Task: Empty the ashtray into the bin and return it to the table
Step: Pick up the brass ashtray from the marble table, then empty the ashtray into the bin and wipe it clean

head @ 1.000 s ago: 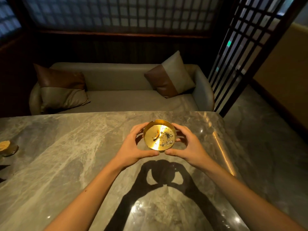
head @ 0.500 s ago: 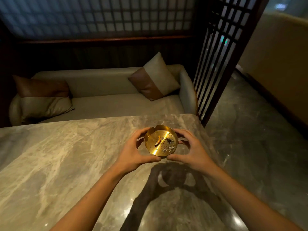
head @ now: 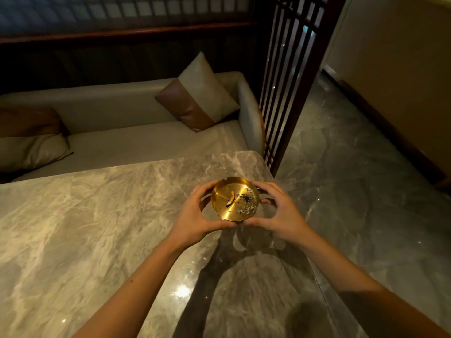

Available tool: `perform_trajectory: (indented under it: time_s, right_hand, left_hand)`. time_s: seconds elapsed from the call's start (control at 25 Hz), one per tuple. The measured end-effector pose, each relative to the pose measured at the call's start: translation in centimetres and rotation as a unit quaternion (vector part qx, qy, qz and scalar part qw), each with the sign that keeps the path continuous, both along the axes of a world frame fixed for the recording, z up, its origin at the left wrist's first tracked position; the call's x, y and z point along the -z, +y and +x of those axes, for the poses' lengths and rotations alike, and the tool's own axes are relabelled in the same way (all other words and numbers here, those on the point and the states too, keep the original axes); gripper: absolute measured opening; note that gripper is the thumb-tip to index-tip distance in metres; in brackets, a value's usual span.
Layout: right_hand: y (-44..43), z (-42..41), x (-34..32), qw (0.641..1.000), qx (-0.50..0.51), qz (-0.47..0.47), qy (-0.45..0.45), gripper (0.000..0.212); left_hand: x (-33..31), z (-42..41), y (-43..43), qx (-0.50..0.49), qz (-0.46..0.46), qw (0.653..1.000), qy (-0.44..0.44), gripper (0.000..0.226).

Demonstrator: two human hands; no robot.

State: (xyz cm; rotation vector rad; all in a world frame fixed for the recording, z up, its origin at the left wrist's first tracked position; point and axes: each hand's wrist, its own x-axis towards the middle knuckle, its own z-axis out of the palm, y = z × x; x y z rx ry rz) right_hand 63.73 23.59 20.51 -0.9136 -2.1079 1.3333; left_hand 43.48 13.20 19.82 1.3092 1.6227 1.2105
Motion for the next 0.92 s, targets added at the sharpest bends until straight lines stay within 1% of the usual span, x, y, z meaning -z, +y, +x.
perform_trajectory:
  time_s: [0.2,0.36,0.48,0.72,0.84,0.92]
  right_hand:
    - [-0.5,1.2,1.1,0.998,0.054,-0.015,-0.01,0.089]
    - [-1.0,2.2,1.8,0.994,0.101,-0.044,-0.01,0.088]
    - [-1.1,3.3,2.5,0.99,0.124,-0.064,-0.011,0.09]
    - [1.1,6.9,3.9,0.985,0.123,-0.12,-0.033,0.089]
    - [4.3,10.1,5.3,0.985,0.111,-0.13,-0.034,0.09]
    - [7.0,12.5,6.4,0.984,0.098,-0.142,-0.039,0.086]
  left_hand:
    - [1.3,0.1,1.7,0.055,-0.013,0.998,-0.009,0.094]
    - [3.0,0.3,3.2,0.102,-0.036,0.994,-0.036,0.094]
    - [3.9,1.0,4.3,0.116,-0.042,0.991,-0.047,0.096]
    - [5.5,5.1,6.2,0.103,-0.056,0.992,-0.047,0.101]
    - [6.6,8.6,8.4,0.078,-0.072,0.993,-0.055,0.096]
    - [7.5,11.5,10.0,0.05,-0.085,0.993,-0.061,0.095]
